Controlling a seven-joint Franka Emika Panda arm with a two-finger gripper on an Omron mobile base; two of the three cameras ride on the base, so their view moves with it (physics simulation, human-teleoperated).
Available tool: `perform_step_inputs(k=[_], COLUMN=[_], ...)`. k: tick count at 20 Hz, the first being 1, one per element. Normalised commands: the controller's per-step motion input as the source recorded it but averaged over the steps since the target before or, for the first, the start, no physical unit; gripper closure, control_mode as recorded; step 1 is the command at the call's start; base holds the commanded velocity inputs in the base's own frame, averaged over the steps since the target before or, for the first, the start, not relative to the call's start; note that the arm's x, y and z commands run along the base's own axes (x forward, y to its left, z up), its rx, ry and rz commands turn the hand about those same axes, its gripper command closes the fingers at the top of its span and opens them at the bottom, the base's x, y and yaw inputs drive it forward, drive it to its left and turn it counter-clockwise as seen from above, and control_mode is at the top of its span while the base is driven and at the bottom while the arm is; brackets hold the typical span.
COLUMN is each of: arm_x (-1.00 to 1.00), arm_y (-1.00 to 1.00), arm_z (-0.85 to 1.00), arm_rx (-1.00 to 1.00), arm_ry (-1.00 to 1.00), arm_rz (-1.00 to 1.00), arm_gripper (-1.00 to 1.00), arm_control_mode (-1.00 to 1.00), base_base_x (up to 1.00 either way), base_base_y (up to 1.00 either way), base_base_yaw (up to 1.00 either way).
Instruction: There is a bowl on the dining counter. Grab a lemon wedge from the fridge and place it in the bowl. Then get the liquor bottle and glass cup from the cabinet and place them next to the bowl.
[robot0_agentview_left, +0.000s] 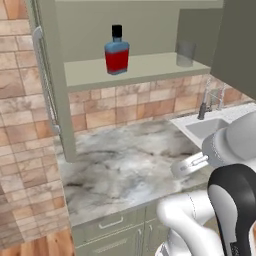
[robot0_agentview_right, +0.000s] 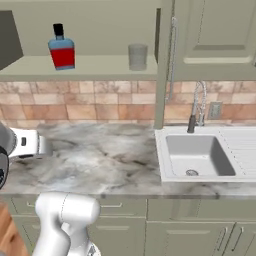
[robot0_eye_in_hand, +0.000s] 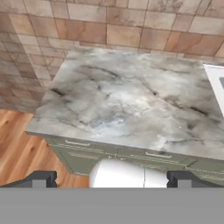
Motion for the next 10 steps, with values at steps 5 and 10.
perform_step_inputs(k=[5, 10], arm_x=[0.0, 0.0], arm_y=[0.0, 0.0], arm_z=[0.0, 0.0], arm_rx=[0.0, 0.0], arm_ry=[0.0, 0.0], arm_rz=[0.0, 0.0], arm_gripper=[-1.0, -1.0], arm_control_mode=[1.0, 1.0], base_base_x=[0.49, 0.6], base_base_y=[0.3, 0.14], base_base_yaw=[0.28, 0.33])
